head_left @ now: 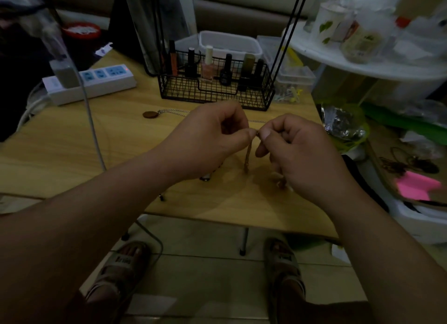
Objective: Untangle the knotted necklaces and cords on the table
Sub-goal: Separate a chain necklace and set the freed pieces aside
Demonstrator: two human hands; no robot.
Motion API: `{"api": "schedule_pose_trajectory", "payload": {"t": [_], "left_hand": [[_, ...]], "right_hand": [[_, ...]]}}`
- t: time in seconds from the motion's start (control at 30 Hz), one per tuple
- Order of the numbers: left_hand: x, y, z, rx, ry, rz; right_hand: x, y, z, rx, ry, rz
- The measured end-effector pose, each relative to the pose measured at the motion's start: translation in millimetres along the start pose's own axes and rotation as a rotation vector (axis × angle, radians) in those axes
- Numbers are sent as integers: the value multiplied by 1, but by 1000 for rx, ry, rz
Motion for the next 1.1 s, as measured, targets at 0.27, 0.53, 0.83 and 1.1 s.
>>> {"api": "schedule_pose_trajectory", "payload": {"t": [0.27, 0.53, 0.83, 1.1], "left_hand": [[-2, -1, 4, 25, 41, 15], [-2, -1, 2, 5, 43, 87], [-6, -2, 4, 70, -135, 12], [-11, -4, 8, 158, -260, 60]], "right_hand": [[-8, -1, -2, -5, -57, -3], [-11, -2, -3, -17, -104, 77], [-5, -3, 4, 43, -107, -21], [-2, -8, 2, 63, -66, -5]]}}
Point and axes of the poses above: each hand's wrist, its own y-axis towards the middle knuckle, its own x-axis out of the back of the hand, z = x × y, the point moved 8 cm from there along y, towards the middle knuckle, and after that the axes turned 11 degrees about -x, right-handed, at the moved point
